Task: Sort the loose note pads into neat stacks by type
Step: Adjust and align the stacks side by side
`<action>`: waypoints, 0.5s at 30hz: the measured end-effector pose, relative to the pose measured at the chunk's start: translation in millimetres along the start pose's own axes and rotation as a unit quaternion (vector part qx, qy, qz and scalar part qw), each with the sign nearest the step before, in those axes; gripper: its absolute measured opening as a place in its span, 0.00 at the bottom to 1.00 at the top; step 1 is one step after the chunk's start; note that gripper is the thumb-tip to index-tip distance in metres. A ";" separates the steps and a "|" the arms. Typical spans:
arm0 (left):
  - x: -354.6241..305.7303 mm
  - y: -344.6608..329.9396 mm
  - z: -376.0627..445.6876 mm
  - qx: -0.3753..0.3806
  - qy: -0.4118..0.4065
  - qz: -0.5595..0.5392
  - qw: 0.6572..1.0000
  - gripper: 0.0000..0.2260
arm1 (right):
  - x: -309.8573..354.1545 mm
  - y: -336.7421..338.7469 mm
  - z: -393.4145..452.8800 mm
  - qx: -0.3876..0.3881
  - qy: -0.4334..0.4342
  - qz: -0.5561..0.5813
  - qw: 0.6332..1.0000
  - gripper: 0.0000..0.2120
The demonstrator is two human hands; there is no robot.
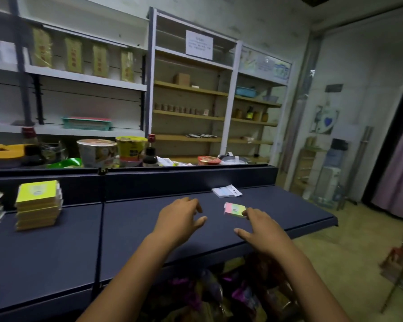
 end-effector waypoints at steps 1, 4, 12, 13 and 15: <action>-6.1 -3.3 5.4 0.000 -0.003 -0.002 1.000 0.15 | -8.2 1.4 1.5 0.001 -0.004 0.000 1.000 0.26; -17.8 -14.9 24.6 0.014 -0.013 -0.001 1.000 0.15 | -29.7 3.2 9.0 0.000 -0.016 0.006 1.000 0.26; -26.7 -52.0 87.4 0.058 -0.023 -0.021 0.998 0.14 | -71.0 -2.2 45.4 -0.004 -0.045 0.013 0.999 0.26; -27.1 -55.4 95.6 0.060 -0.025 -0.023 0.998 0.14 | -74.9 -2.2 51.0 -0.005 -0.047 0.012 0.999 0.27; -27.1 -61.6 110.4 0.062 -0.023 -0.032 0.997 0.14 | -81.4 -1.7 61.1 -0.006 -0.050 0.012 0.999 0.27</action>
Point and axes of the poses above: each hand's wrist, its own z-axis towards the middle knuckle, its own y-axis out of the back of the hand, x = y × z, the point moved 4 cm from there along z, towards the middle knuckle, and after that the axes turned 9 degrees about x, right-handed, at the moved point
